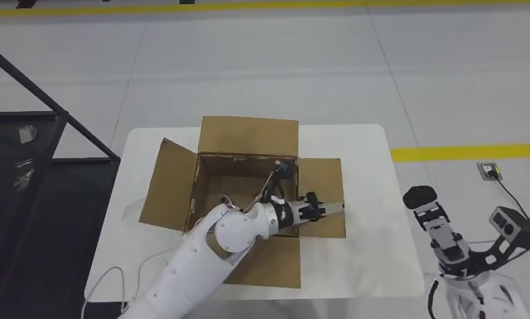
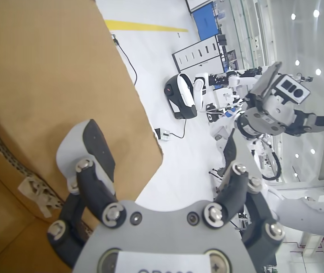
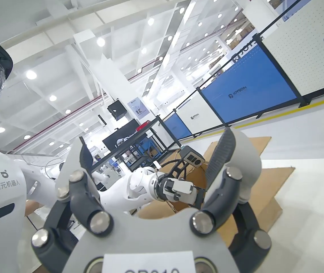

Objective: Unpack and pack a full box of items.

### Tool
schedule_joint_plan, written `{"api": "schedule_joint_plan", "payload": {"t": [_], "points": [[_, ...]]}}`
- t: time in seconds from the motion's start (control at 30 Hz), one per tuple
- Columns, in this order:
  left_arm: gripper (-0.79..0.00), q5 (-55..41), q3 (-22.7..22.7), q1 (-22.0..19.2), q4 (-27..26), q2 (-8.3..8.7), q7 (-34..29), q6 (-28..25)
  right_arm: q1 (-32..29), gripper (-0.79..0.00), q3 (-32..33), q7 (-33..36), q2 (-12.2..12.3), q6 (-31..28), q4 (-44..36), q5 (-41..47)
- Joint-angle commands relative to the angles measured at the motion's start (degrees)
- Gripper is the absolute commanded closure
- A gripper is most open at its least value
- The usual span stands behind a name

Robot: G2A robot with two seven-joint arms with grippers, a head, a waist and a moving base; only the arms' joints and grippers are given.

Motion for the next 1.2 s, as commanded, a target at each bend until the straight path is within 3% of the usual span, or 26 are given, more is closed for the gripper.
{"api": "schedule_joint_plan", "payload": {"t": [0.0,0.17,0.3,0.47,0.67,0.8,0.9,1.17], "points": [[-0.785,0.32,0.83,-0.50,0.82,-0.51,0.25,0.01,-0.27,-0.785,0.19,-0.27,0.00,1.22,-1.46,-1.29],[-0.785,1.21,-0.51,0.00,-1.06,-0.40,-0.59,-1.29,2.75,-0.785,-0.16,2.21,0.35,7.08,-3.14,-4.51],[-0.785,6.18,-5.42,3.41,-9.28,1.57,-1.99,-1.94,7.21,-0.785,-1.58,6.34,0.78,14.09,-5.10,-6.86],[-0.785,9.70,-19.27,13.73,-25.14,5.49,-5.36,-1.42,16.22,-0.785,-5.19,13.42,1.32,22.02,-5.07,-8.17],[-0.785,0.94,-42.79,28.60,-37.43,8.92,-9.14,-2.92,31.79,-0.785,-14.01,22.24,1.31,31.63,-0.85,-11.68],[-0.785,-4.27,-56.56,37.51,-40.11,10.03,-9.20,-5.82,43.41,-0.785,-24.26,30.02,0.44,38.23,4.86,-14.81],[-0.785,-8.00,-64.17,43.01,-39.86,10.38,-8.27,-8.02,52.23,-0.785,-34.17,33.61,-1.29,42.77,11.68,-15.83],[-0.785,-13.93,-75.81,53.90,-37.22,10.38,-4.64,-14.05,69.94,-0.785,-59.19,38.13,-9.47,48.82,33.55,-17.48]]}}
